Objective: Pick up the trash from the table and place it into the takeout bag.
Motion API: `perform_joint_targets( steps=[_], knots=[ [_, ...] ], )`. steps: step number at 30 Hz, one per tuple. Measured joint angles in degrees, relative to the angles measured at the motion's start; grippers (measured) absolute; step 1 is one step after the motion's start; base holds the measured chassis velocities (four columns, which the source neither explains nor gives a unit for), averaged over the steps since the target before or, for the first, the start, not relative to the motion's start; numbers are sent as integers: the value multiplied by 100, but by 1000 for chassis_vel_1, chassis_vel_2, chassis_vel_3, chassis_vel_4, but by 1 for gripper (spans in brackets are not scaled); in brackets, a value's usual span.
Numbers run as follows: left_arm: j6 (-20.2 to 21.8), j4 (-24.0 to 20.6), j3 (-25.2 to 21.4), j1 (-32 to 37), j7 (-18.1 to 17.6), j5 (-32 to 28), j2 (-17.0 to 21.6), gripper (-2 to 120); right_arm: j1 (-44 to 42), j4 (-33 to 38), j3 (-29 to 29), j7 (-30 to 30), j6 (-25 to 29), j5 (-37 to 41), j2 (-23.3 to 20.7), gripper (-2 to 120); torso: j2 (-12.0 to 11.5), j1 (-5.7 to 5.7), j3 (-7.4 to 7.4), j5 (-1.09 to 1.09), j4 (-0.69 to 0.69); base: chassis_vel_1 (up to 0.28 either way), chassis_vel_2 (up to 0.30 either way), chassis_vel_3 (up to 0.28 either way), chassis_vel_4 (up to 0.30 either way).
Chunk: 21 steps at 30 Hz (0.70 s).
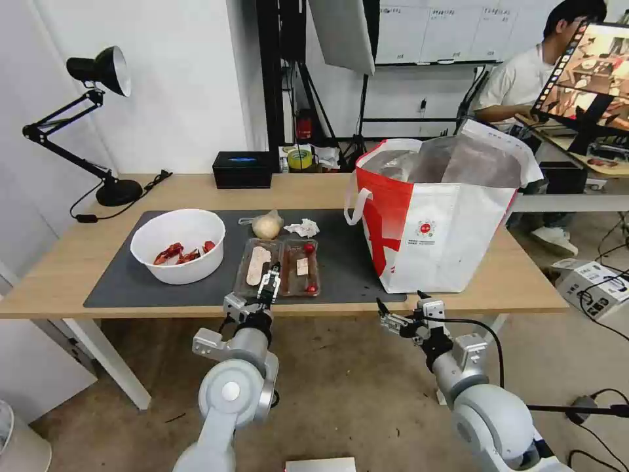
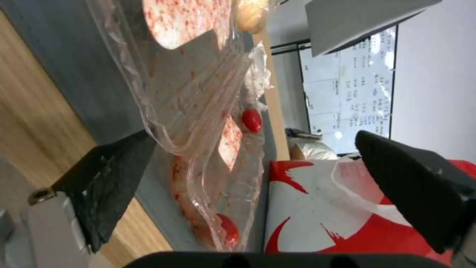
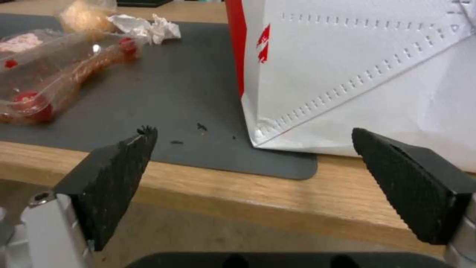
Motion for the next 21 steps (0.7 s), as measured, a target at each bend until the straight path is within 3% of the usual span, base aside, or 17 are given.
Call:
perform_joint_targets(
  steps=[21],
  knots=[
    [-61, -50, -114, -67, 348, -111, 8, 100, -52, 20, 15, 0, 9, -22, 17, 100, 0, 0, 0, 0, 0, 0, 0, 0, 0]
  ],
)
